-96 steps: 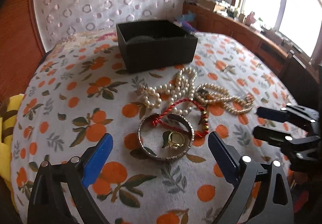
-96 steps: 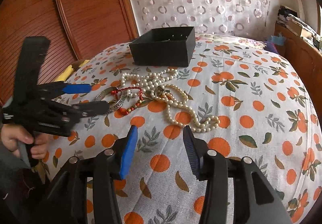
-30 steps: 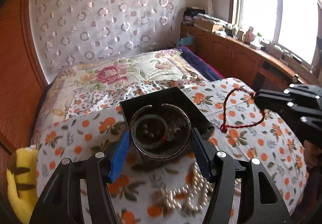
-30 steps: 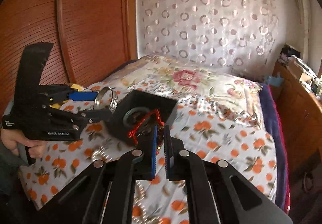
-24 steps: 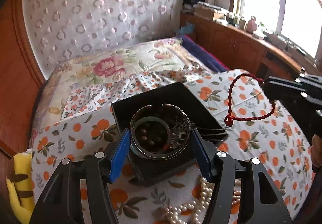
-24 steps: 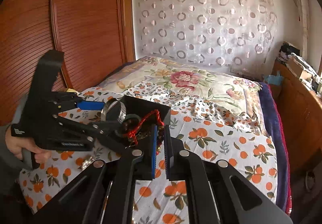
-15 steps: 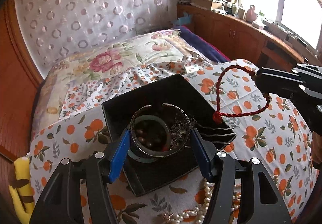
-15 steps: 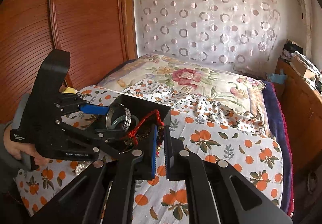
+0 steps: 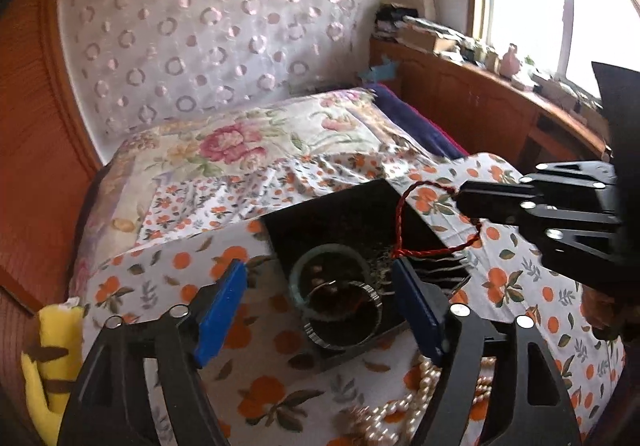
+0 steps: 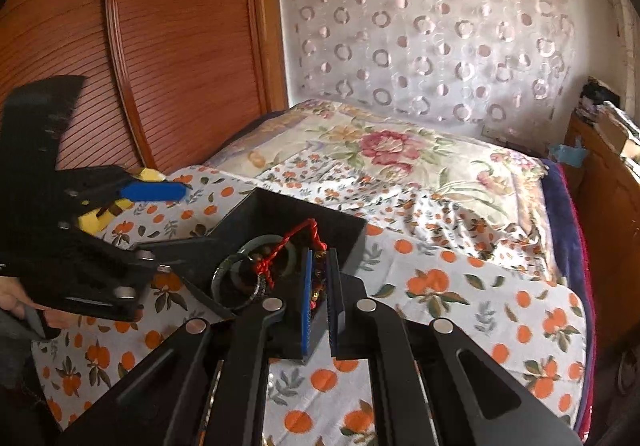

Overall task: Organize jewelry
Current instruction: 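Lower the silver bangle and red cord into the black box, opening both tools, then move both tools back to the pearl necklaces and small ring, then grasp the small gold ring with the left tool while the right tool grasps a pearl necklace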

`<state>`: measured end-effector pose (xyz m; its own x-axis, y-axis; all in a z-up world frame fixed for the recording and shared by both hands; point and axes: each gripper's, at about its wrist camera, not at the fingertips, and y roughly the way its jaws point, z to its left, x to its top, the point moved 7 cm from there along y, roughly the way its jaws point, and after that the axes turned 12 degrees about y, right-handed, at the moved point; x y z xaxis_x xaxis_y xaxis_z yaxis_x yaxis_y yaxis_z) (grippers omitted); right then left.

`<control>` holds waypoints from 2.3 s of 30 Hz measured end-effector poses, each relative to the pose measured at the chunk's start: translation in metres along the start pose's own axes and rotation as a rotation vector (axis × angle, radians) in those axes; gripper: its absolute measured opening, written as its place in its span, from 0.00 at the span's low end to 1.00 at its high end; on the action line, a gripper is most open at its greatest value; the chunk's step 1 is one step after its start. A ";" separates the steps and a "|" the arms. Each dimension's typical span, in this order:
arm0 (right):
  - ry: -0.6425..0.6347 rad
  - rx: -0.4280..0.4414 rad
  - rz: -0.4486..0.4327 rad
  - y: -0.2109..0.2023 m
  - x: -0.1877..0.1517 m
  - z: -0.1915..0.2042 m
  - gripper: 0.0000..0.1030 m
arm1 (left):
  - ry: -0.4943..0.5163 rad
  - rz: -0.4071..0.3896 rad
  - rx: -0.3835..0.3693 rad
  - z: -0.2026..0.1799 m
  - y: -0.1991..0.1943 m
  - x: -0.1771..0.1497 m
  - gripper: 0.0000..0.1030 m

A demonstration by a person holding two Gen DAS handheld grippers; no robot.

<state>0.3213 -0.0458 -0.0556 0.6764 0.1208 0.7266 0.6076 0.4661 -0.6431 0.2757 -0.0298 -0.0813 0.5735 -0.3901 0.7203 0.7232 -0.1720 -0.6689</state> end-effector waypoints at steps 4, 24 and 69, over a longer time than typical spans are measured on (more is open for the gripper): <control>-0.009 0.027 0.039 0.017 0.001 0.013 0.08 | -0.030 -0.003 0.020 0.015 -0.014 -0.016 0.73; -0.033 -0.048 0.060 0.004 -0.013 0.025 0.29 | -0.099 -0.002 -0.003 0.008 -0.051 -0.069 0.73; 0.002 -0.131 0.115 -0.076 -0.147 0.009 0.29 | -0.058 0.107 -0.194 -0.097 -0.053 -0.145 0.23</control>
<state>0.1719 -0.0908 -0.1114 0.7457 0.1647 0.6456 0.5747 0.3311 -0.7483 0.1175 -0.0522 -0.1681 0.6683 -0.3642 0.6486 0.5724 -0.3050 -0.7611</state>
